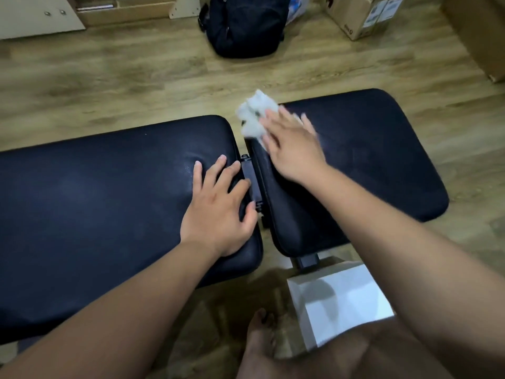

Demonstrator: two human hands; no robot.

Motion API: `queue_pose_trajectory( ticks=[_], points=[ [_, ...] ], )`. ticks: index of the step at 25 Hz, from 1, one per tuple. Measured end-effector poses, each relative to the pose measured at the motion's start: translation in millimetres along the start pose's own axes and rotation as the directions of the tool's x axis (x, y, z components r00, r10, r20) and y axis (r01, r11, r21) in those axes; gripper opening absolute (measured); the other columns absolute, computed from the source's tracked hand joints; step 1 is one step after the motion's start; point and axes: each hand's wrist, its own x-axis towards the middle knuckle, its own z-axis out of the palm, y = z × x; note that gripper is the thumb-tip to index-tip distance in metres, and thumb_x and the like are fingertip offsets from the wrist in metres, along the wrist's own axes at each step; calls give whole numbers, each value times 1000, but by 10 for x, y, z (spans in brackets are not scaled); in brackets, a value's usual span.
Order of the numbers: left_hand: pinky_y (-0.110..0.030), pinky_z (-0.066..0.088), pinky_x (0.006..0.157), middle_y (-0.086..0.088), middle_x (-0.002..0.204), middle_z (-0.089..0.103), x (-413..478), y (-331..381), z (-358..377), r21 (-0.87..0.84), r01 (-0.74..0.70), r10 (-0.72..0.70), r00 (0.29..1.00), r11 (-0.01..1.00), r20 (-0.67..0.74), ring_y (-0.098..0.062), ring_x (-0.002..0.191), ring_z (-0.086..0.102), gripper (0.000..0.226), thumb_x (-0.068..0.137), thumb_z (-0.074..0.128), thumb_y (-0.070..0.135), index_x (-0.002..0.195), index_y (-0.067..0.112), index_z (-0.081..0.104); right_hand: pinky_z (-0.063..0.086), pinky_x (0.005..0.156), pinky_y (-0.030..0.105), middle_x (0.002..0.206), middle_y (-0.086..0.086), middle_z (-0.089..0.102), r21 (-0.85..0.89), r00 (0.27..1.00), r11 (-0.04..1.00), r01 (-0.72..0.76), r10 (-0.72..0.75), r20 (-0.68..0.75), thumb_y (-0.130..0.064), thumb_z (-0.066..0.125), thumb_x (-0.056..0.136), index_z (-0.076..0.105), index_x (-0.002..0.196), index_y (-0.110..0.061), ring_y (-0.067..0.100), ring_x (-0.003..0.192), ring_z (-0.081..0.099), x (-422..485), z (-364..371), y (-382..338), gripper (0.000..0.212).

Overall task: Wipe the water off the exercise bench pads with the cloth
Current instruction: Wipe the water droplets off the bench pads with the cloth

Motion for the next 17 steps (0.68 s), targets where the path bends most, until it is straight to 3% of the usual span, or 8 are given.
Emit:
queue_pose_trajectory(
  ticks=[4, 7, 9, 12, 14, 17],
  points=[
    [-59, 11, 118, -9, 143, 49, 12, -26, 21, -22, 0, 0, 1000, 1000, -8, -31, 143, 29, 44, 86, 48, 41, 117, 15, 65, 24, 116, 49, 144, -4, 50, 41, 983, 982, 184, -183, -26, -28, 51, 93, 61, 129, -20, 17, 139, 40, -1402, 49, 10, 39],
    [-60, 12, 117, -10, 142, 50, -1, -7, 25, -22, -7, 7, 1000, 1000, -7, -32, 142, 29, 44, 85, 48, 40, 116, 14, 65, 32, 110, 55, 138, -3, 56, 41, 968, 967, 251, -250, -38, -29, 49, 90, 66, 121, -20, 19, 132, 49, -1524, 52, 66, 37],
    [-59, 11, 118, -9, 143, 49, 0, 0, 10, -14, -7, 7, 1000, 1000, 6, -31, 143, 28, 43, 86, 47, 42, 115, 15, 65, 28, 112, 58, 138, 0, 57, -37, 967, 967, 253, -254, -30, -25, 46, 90, 64, 124, -20, 23, 131, 50, -1087, -1, 11, 38],
    [-58, 10, 118, -7, 145, 47, -5, 4, -26, 9, 9, -9, 1000, 1000, 15, -29, 144, 25, 45, 87, 44, 43, 117, 16, 65, 10, 117, 53, 142, -3, 50, -81, 996, 993, 84, -83, 18, -21, 44, 94, 55, 130, -26, 21, 137, 39, -116, 14, -190, 38],
    [-57, 9, 119, -7, 146, 46, -4, 8, -32, 16, 12, -12, 999, 1000, 29, -29, 145, 24, 46, 87, 43, 43, 118, 15, 64, 9, 118, 53, 136, -6, 49, -112, 1000, 994, 14, -12, 17, -22, 42, 94, 54, 124, -25, 18, 136, 36, 274, 52, -315, 33],
    [-58, 10, 118, -7, 146, 46, -8, 16, 5, 11, 2, -2, 999, 1000, 33, -29, 145, 25, 48, 87, 41, 44, 119, 16, 63, 8, 119, 52, 147, -6, 42, -147, 999, 989, 23, -26, -21, -25, 40, 95, 48, 136, -27, 20, 141, 31, -135, 83, -294, 41]
  ],
)
